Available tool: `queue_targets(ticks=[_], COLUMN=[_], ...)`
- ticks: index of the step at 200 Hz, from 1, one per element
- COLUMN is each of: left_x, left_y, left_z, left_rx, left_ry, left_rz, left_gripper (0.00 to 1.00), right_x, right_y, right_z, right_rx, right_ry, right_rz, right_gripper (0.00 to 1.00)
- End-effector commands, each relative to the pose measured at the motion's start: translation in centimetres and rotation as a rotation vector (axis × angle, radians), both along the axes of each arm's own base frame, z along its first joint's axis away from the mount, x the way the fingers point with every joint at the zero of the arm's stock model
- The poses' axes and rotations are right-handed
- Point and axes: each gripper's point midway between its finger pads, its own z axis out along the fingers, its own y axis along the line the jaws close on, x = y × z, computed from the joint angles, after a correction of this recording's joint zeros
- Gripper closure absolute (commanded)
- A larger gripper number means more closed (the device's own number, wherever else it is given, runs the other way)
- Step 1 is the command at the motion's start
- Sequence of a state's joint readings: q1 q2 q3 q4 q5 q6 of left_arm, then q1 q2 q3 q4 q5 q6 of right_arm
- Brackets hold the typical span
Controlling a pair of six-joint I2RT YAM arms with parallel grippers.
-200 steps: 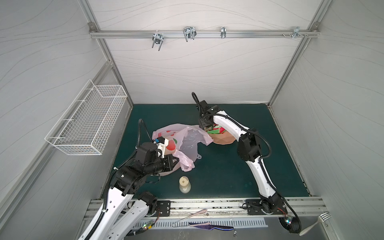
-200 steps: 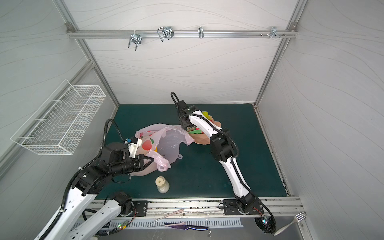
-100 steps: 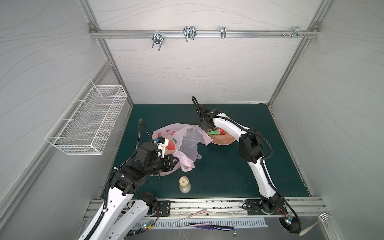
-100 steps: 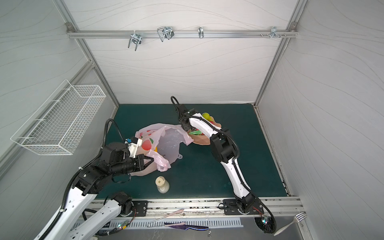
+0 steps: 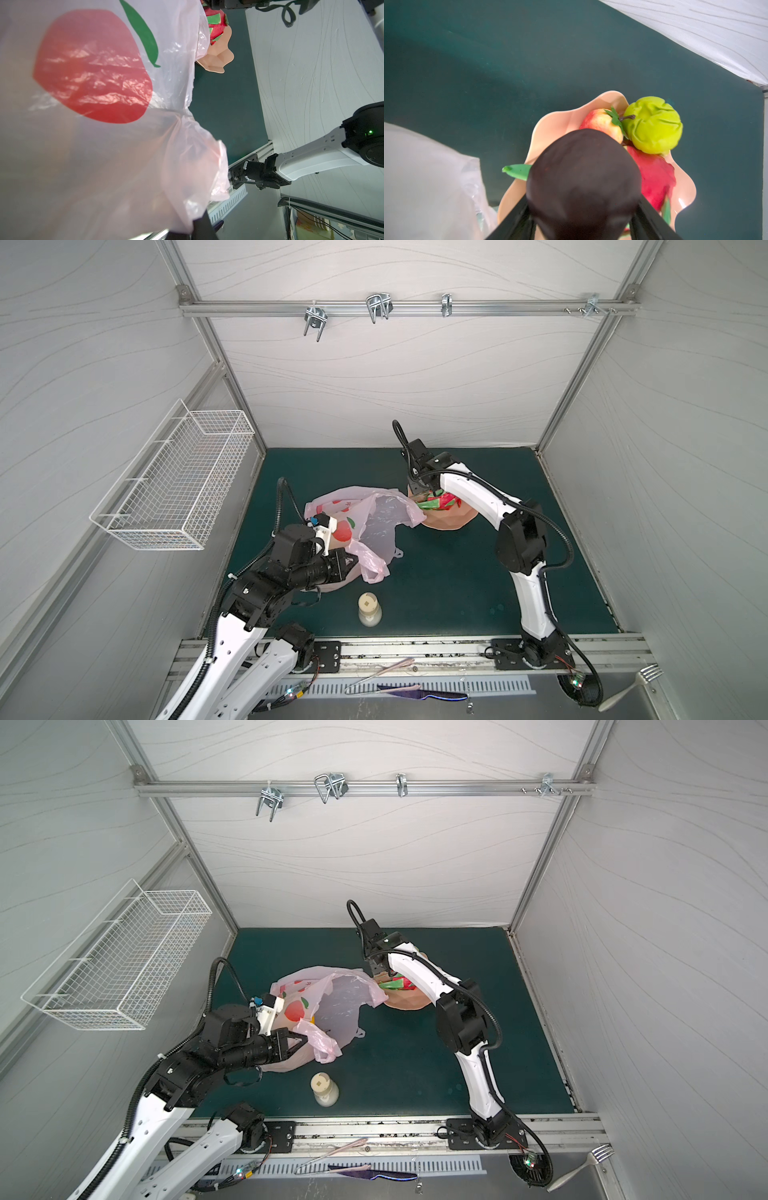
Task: Place the fruits into the plastic bag
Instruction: 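Lower the right gripper onto the dark plum in the bowl and grasp it, then carry the dark plum into the bag's opening held by the left gripper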
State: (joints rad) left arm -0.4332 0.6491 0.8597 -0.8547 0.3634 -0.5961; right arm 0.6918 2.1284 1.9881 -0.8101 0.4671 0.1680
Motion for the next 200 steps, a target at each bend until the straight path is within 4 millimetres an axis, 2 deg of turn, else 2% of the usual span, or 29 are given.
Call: queue_targets(ticks=[1,23,48,78,100,134,163,200], left_x=[1.0,1.1,1.3,1.7,1.9,2.3,2.5,2.7], left_y=[-0.2,-0.2,-0.1,-0.2,-0.2,-0.5,-0.6,-0.6], left_z=[2.1,2.2,2.6,3.0,3.1,3.3,3.6,3.7], left_rx=[-0.018,-0.015,-0.013,-0.010,-0.005,-0.002,0.001,0.008], left_ry=[-0.082,-0.089,-0.102,-0.116,-0.119,-0.121,-0.126,-0.127], left_rz=[0.008,0.007,0.009,0.013,0.013,0.004,0.002,0.000], left_gripper=[1.00,1.00,1.00,1.00,1.00,1.00,1.00,1.00], right_x=[-0.6,-1.9,-4.0,-6.8,-8.8,-11.9,-15.2,-18.9], right_y=[-0.9,-1.5,-1.9,-1.4,-0.4,2.0,3.9,5.0], right_z=[4.5,6.6,8.1,9.8,10.2,9.8,9.0,5.5], right_rx=[0.103,0.231,0.376,0.555,0.644,0.732,0.736,0.704], right_ry=[-0.049,-0.034,-0.004,0.038,0.088,0.220,0.276,0.368], right_rz=[-0.024,-0.018,0.027,0.138,0.230,0.365,0.465,0.503], right_gripper=[0.38,0.39,0.38,0.38,0.38,0.39,0.39,0.39])
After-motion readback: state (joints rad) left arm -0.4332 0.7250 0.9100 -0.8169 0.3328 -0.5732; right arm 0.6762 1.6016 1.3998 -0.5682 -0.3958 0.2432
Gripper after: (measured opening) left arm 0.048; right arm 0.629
